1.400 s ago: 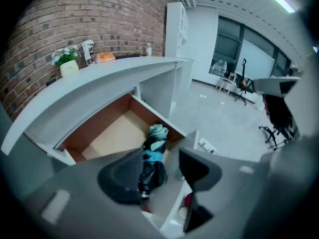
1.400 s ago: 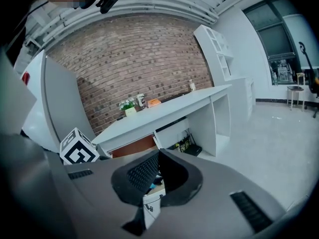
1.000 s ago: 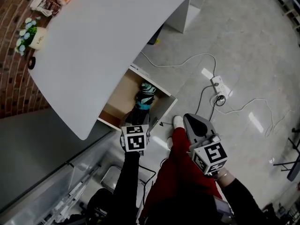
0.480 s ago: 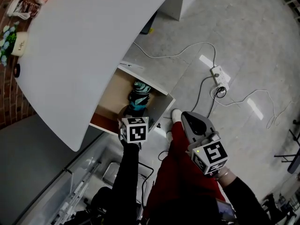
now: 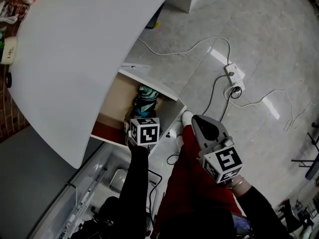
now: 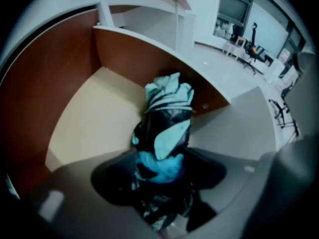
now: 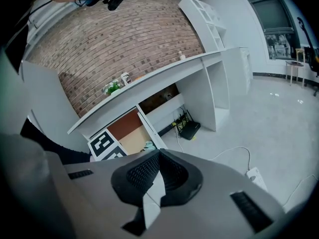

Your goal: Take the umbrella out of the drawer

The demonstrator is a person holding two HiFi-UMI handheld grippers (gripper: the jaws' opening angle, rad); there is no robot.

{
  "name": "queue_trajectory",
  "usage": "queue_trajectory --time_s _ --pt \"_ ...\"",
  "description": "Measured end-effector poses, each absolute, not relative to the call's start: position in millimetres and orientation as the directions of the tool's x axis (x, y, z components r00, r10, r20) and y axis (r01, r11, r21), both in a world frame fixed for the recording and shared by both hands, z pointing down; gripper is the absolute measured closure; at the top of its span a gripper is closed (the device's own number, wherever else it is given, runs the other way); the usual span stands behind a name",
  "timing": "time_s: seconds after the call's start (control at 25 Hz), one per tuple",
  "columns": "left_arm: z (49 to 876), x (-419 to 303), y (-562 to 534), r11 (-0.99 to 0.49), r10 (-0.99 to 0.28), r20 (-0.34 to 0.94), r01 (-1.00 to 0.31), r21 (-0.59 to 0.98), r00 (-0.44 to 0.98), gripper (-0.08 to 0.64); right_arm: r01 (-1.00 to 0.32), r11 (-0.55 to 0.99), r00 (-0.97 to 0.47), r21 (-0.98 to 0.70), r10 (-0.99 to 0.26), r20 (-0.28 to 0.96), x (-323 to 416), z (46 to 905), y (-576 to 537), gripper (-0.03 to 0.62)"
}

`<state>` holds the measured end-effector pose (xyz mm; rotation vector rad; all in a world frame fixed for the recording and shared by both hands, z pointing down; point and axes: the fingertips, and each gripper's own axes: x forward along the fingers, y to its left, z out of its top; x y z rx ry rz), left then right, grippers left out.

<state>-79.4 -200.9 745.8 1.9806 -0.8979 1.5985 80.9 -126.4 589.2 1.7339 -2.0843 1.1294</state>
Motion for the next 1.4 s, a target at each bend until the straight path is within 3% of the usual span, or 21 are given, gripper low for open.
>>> queue_trajectory --time_s 0.68,1.2,1.4 --pt "775.0 -73.1 -202.8 -0.728 -0.179 0.982 -0.68 -0.09 0.061 0.262 -0.907 0.003 -0.31 -0.42 -0.681 0.664 70.8 621.8 -122.3 0.594" --pt "780.5 -74.2 -204.9 -0.736 -0.222 0.975 -0.653 -0.178 -0.015 0.261 -0.906 0.001 -0.318 -0.424 -0.663 0.678 67.2 626.7 -115.3 0.594" --pt "779.1 -73.7 -204.6 -0.739 -0.214 0.977 -0.656 -0.152 0.015 0.297 -0.913 0.002 -0.305 -0.409 -0.669 0.678 68.1 622.6 -113.8 0.594"
